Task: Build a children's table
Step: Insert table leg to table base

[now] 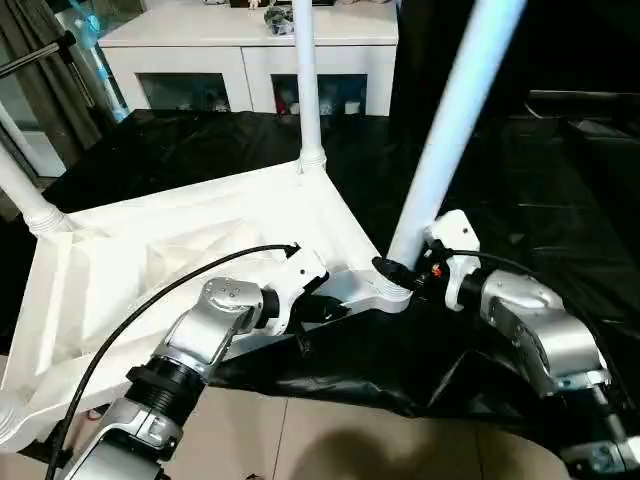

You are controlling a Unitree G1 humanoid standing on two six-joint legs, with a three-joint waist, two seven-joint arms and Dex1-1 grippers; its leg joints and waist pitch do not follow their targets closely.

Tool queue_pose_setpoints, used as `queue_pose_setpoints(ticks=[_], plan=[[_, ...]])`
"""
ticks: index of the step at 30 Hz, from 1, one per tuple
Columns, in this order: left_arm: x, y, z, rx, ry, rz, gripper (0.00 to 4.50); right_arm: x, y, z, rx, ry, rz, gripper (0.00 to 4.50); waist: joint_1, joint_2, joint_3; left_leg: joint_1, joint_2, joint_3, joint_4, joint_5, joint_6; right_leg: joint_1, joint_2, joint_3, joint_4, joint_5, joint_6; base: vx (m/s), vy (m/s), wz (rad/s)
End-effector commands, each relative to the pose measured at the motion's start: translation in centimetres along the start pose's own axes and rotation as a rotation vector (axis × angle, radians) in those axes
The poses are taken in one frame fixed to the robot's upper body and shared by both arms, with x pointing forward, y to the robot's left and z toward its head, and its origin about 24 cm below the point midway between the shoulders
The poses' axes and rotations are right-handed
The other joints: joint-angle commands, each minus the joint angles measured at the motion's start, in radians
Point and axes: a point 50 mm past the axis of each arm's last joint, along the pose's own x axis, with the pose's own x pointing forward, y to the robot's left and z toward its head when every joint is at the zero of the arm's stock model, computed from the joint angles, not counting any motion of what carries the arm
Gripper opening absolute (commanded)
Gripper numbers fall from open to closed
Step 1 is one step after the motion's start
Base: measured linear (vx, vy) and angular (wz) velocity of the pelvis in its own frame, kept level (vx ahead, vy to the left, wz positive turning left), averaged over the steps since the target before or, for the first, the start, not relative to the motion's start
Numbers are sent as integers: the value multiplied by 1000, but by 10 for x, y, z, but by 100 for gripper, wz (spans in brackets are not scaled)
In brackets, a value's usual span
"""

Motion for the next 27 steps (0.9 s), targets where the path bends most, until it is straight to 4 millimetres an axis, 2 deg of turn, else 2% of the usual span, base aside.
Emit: queue_pose_setpoints(ticks=[1, 7, 9, 12, 14, 17, 22, 27], plan=[[-3, -1, 4, 25, -59, -18, 0, 8, 19, -25, 88, 96, 157, 188, -2, -35, -55, 8, 26, -6, -71, -199, 70, 45, -48, 41, -84, -380, -146, 0, 0, 0], [-8, -5, 8, 101, -41, -132, 0, 2, 19, -32, 94, 110, 267, 188, -3, -29, -53, 11, 30, -8, -77, -237, 58, 43, -48, 42, -86, -388, -153, 0, 0, 0], [-10, -4, 9, 125, -31, -152, 0, -1, 21, -36, 84, 124, 311, 188, -1, -35, -54, 12, 32, -9, -79, -248, 53, 44, -48, 42, -85, -375, -158, 0, 0, 0], [-15, 0, 13, 157, -24, -175, 0, -7, 27, -40, 59, 142, 392, 188, 2, -31, -56, 14, 34, -10, -81, -260, 48, 46, -49, 43, -82, -344, -170, 0, 0, 0], [-19, 3, 13, 171, -16, -180, 0, -9, 30, -43, 41, 154, 428, 188, 3, -34, -56, 13, 33, -9, -81, -264, 51, 47, -48, 43, -79, -314, -187, 0, 0, 0], [-22, 8, 11, 181, 8, -166, 0, -9, 36, -47, 23, 157, 468, 188, 3, -32, -53, 17, 34, -10, -84, -293, 42, 47, -50, 43, -82, -340, -188, 0, 0, 0], [-22, 9, 11, 181, 9, -159, 0, -9, 40, -48, 21, 152, 487, 188, 3, -35, -50, 22, 33, -12, -87, -334, 27, 45, -52, 43, -90, -420, -169, 0, 0, 0], [-22, 10, 12, 178, -3, -167, 0, -7, 39, -52, 21, 152, 469, 188, 3, -35, -49, 21, 34, -12, -89, -332, 29, 43, -51, 43, -90, -415, -170, 0, 0, 0]])
